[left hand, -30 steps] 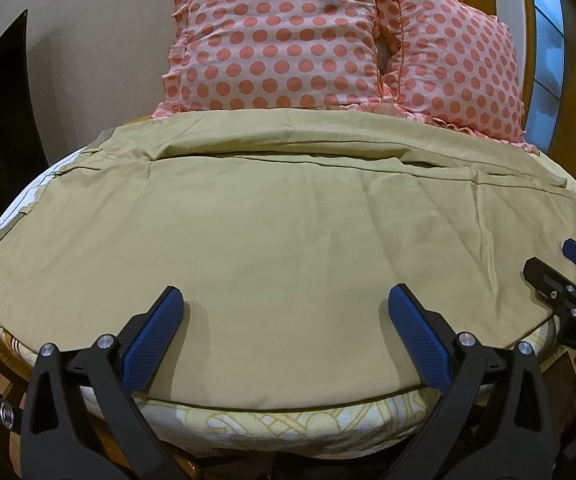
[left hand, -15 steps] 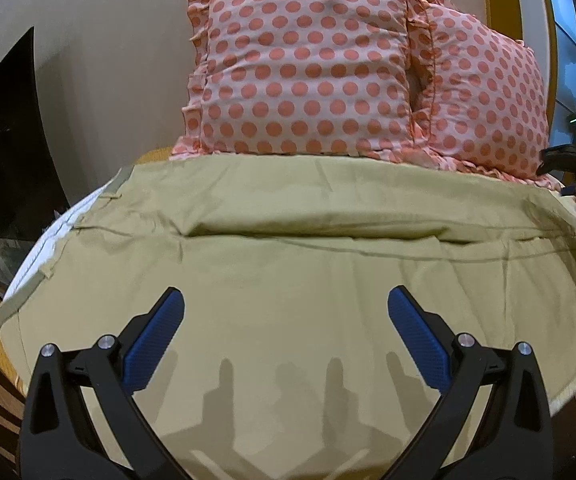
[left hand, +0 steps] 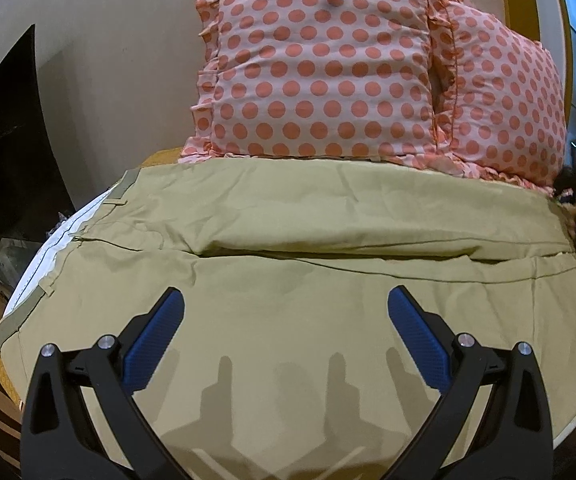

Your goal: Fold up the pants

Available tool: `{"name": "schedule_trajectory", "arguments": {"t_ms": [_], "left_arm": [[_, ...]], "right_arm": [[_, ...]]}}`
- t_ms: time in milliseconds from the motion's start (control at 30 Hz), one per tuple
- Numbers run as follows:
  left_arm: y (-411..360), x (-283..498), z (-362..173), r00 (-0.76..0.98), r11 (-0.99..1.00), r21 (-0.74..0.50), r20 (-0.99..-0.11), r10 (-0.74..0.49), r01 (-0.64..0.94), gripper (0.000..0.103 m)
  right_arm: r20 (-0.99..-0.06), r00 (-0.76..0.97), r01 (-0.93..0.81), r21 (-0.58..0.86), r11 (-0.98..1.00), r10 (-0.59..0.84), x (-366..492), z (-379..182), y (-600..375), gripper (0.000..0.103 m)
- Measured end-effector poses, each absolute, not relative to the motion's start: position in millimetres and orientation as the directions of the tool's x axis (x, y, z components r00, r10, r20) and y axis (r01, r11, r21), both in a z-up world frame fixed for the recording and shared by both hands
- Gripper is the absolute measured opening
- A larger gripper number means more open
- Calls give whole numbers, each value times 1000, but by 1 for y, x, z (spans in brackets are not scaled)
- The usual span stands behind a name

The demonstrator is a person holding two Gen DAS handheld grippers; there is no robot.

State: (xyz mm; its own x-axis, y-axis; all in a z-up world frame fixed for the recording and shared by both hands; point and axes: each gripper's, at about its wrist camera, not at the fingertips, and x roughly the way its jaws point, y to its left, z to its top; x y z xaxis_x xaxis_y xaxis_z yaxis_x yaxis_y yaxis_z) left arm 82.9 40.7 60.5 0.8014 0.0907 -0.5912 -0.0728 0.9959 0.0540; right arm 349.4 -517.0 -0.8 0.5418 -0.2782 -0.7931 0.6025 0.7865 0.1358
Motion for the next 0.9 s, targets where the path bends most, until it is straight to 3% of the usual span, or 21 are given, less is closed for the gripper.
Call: {"name": "schedule_trajectory", "arguments": {"t_ms": [167,400,467,633,667,767,900], "left_arm": [[50,82,69,805,996,15,-588,77,-84,101],[76,83,98,841,992,-45,-536,76,-119,101],[84,93,104,841,990,-77,-538,58,-118,101],[106,142,105,806,969,-232,-587,-72,-83,101],[110,154,104,794,963,-258,-601,-94,-81,101],[115,175,102,779,960,-269,-618,-106,-82,101],[120,200,97,757,962,-252,-648,-83,-110,101]], "right_arm": [[-740,662,538,362,761,-116,315,-2,-546,5],[-450,890,274,662,698,78,161,49,-554,5],[-432,897,261,693,672,96,113,48,-547,5],[-493,859,328,738,590,139,71,7,-548,6],[-505,848,344,753,561,158,71,1,-550,13],[-539,823,390,765,512,179,66,-8,-550,60],[-537,831,389,747,539,146,70,-9,-550,55]]}}
